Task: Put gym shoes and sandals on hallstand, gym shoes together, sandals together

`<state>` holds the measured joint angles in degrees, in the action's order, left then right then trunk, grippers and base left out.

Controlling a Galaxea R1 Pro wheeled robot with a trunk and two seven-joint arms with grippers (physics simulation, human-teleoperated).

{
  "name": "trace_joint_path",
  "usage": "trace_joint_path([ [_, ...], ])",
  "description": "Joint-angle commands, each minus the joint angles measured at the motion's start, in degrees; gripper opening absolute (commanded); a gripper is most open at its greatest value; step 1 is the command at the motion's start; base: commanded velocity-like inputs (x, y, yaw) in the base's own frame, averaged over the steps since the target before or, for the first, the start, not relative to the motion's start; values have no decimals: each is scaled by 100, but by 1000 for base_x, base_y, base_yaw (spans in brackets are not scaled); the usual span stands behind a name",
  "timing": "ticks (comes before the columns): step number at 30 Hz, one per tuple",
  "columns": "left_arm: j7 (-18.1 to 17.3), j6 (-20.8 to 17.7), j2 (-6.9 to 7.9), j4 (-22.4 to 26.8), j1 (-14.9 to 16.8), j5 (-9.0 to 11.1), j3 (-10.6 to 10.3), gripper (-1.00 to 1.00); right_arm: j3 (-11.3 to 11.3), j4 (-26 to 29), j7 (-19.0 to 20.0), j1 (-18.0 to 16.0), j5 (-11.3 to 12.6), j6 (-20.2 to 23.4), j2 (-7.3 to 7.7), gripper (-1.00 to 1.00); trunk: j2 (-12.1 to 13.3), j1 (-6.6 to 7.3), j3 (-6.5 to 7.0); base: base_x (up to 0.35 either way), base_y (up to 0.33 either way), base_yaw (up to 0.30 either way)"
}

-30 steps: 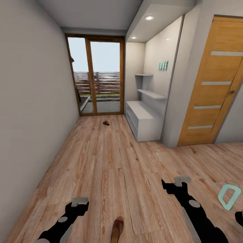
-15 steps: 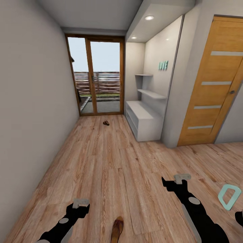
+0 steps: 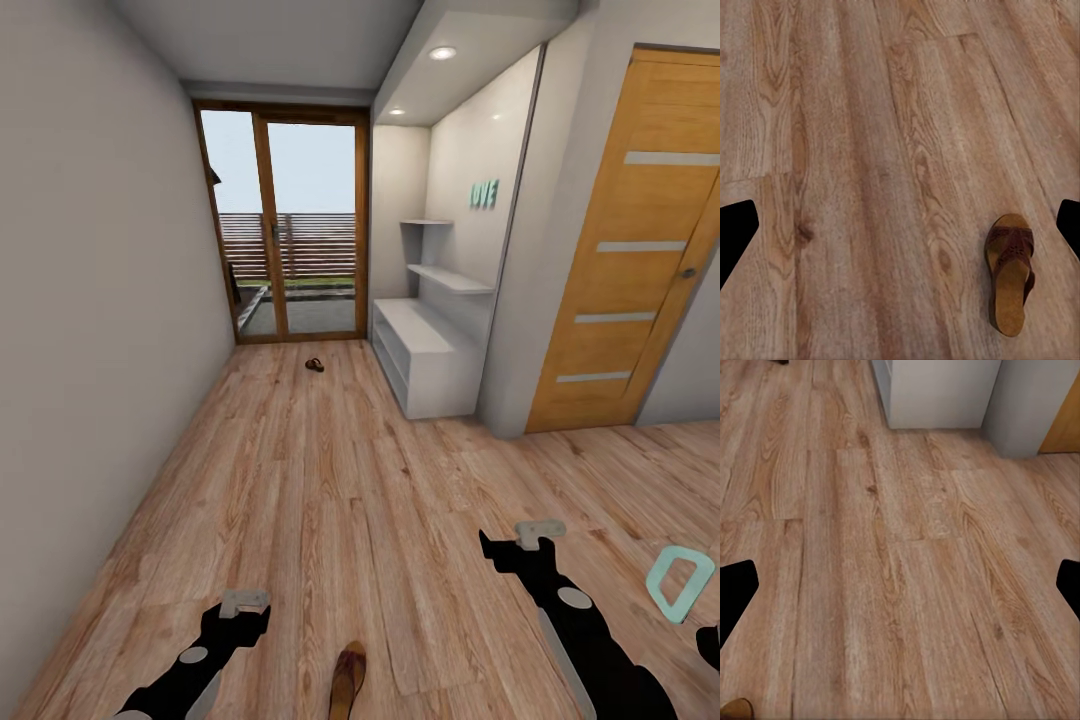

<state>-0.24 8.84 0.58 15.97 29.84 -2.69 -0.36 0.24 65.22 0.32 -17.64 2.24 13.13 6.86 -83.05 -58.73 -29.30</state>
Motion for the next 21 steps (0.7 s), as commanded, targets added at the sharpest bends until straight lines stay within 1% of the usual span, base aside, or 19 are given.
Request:
trace_joint_path([
  [1, -2, 20, 2, -5, 4, -29, -3, 100, 2, 5, 3, -2, 23, 30, 2, 100, -3, 0, -6, 0, 0, 0],
  [21, -11, 21, -4, -6, 4, -30, -8, 100, 11, -9, 3, -3, 5, 40, 1, 100, -3, 0, -6, 0, 0, 0],
])
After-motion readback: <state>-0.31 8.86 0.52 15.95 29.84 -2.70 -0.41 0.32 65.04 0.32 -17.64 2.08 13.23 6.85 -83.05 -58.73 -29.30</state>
